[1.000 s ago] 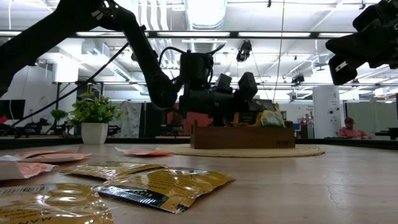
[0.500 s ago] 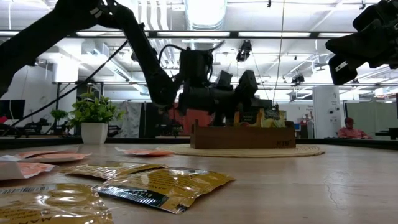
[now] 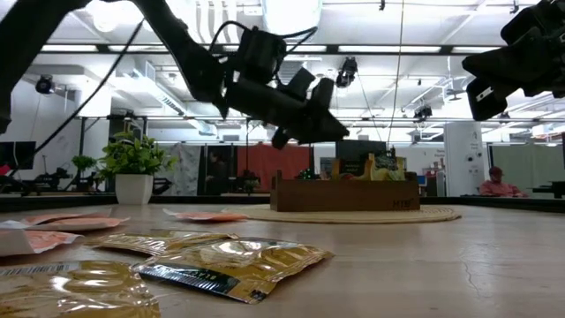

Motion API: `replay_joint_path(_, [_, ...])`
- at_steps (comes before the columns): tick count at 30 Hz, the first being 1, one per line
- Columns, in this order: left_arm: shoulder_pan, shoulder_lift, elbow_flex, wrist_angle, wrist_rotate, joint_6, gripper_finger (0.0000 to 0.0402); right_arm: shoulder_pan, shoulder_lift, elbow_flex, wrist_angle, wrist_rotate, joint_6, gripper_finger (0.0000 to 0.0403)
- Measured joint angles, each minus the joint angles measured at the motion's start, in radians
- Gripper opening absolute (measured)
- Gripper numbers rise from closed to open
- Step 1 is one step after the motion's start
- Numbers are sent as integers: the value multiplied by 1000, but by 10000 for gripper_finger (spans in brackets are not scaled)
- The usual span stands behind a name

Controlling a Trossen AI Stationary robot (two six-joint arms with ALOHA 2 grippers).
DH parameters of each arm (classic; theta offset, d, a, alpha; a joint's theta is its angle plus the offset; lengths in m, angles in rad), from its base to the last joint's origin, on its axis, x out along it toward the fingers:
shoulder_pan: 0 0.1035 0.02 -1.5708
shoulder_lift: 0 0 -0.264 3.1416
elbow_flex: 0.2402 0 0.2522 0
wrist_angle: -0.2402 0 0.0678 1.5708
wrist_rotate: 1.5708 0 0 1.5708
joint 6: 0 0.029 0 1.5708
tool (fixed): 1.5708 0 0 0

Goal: Pick & Place Tea
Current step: Adjust the orange tea bag in the middle section of the wooden organizer to align the position

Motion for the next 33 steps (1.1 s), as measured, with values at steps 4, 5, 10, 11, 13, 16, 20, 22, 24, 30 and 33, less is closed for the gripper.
replay_joint_path(4, [-1,-57,-4,-152,18,46,106,0,0,0,0,-1,0,8])
replay_joint_path(5, [-2,-64,2,-185,19,50,106,0,0,0,0,-1,0,8])
replay_joint_path(10, [-12,-65,61,-307,39,72,107,0,0,0,0,0,0,8])
replay_joint_path(11, [-14,-65,74,-321,51,75,110,0,0,0,0,-1,0,8])
replay_joint_path(13, [-17,-66,98,-362,73,84,122,0,0,0,0,0,0,8])
replay_joint_path(16, [-22,-65,111,-396,100,92,157,0,0,0,0,0,0,8])
replay_joint_path(20, [-29,-65,114,-394,105,92,200,0,0,0,0,0,0,8])
replay_joint_path(22, [-33,-65,114,-403,105,96,210,0,0,0,0,0,0,8])
replay_joint_path(24, [-38,-64,113,-407,105,107,212,0,0,0,0,-1,0,8])
replay_joint_path(30, [-45,-14,130,-417,105,113,213,0,0,0,0,-1,0,8])
replay_joint_path(33, [-47,17,168,-431,106,113,213,0,0,0,0,0,0,8])
